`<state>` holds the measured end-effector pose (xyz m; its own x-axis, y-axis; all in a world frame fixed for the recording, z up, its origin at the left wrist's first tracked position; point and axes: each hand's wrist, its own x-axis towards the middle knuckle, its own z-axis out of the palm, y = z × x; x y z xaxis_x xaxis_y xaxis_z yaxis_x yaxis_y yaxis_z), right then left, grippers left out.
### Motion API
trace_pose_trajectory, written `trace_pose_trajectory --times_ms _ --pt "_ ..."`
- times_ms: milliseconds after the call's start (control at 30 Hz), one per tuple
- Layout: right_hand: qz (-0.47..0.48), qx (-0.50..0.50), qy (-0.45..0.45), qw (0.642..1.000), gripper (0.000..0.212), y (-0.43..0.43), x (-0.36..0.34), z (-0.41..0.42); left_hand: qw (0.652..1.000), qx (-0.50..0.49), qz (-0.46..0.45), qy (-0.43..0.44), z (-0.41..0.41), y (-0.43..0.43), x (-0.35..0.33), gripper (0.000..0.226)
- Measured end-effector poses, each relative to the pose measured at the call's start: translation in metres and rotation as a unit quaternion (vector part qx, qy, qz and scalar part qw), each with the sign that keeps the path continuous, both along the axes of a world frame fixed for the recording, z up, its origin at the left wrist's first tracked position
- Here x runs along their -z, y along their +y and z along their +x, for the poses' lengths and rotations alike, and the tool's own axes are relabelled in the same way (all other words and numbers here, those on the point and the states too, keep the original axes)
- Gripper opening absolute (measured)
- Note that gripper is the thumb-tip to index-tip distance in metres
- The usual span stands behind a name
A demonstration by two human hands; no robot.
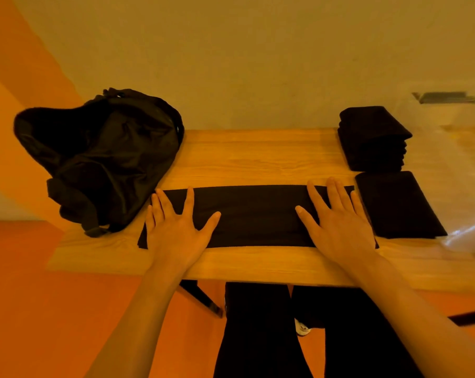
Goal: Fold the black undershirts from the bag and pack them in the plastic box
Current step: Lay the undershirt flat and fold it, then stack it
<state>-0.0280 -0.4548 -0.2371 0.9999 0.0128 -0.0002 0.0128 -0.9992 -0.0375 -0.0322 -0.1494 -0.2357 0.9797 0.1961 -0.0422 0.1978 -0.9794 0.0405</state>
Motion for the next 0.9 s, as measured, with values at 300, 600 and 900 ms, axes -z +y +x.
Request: trace_pose_trajectory --times_ms 300,600,900 --pt "0.005 -0.037 0.037 0.999 0.077 -0.014 -0.005 -0.004 1.000 -0.018 -0.021 0.004 -0.021 0.011 -0.001 0.097" --pt "0.014 -0.059 -0.041 0.997 0.080 0.037 -0.025 -0.012 0.989 0.023 -0.037 -0.138 -0.026 -0.027 -0.015 0.093" --pt "0.023 -0.085 0.031 0.996 0.076 0.016 -0.006 0.004 0.998 0.058 -0.008 -0.004 -0.004 -0.009 0.002 0.090"
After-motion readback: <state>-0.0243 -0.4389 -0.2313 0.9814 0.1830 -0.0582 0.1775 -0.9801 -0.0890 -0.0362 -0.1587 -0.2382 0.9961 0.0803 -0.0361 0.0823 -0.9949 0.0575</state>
